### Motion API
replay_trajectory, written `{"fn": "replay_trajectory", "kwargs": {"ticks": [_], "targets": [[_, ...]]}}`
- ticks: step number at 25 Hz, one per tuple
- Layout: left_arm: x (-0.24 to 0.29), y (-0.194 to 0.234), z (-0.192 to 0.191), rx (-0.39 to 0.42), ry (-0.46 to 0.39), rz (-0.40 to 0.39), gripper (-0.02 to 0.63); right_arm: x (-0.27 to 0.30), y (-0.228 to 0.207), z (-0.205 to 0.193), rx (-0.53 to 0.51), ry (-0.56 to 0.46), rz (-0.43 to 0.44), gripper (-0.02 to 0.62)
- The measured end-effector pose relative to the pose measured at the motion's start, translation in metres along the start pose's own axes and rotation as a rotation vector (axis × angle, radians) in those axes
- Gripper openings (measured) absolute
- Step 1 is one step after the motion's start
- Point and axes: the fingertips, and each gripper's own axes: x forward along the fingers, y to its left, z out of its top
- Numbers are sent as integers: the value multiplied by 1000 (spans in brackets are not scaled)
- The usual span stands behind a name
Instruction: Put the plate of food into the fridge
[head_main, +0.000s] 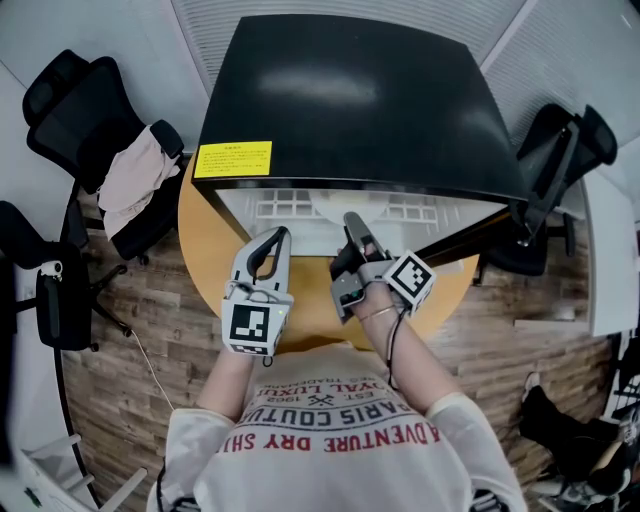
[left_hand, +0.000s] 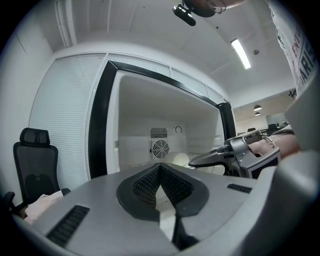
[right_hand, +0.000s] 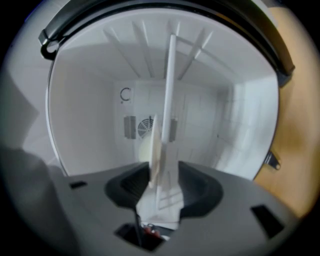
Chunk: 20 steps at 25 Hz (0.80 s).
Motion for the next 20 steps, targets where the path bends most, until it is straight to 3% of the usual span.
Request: {"fn": "replay_trajectory", "kwargs": {"ticks": [10, 20], "targets": [[-3, 5, -2, 16, 0, 6, 34, 5, 2, -2, -89, 33, -28, 213], [-20, -5, 5, 22, -22, 5, 34, -28, 26, -23, -124, 48, 57, 208]]}}
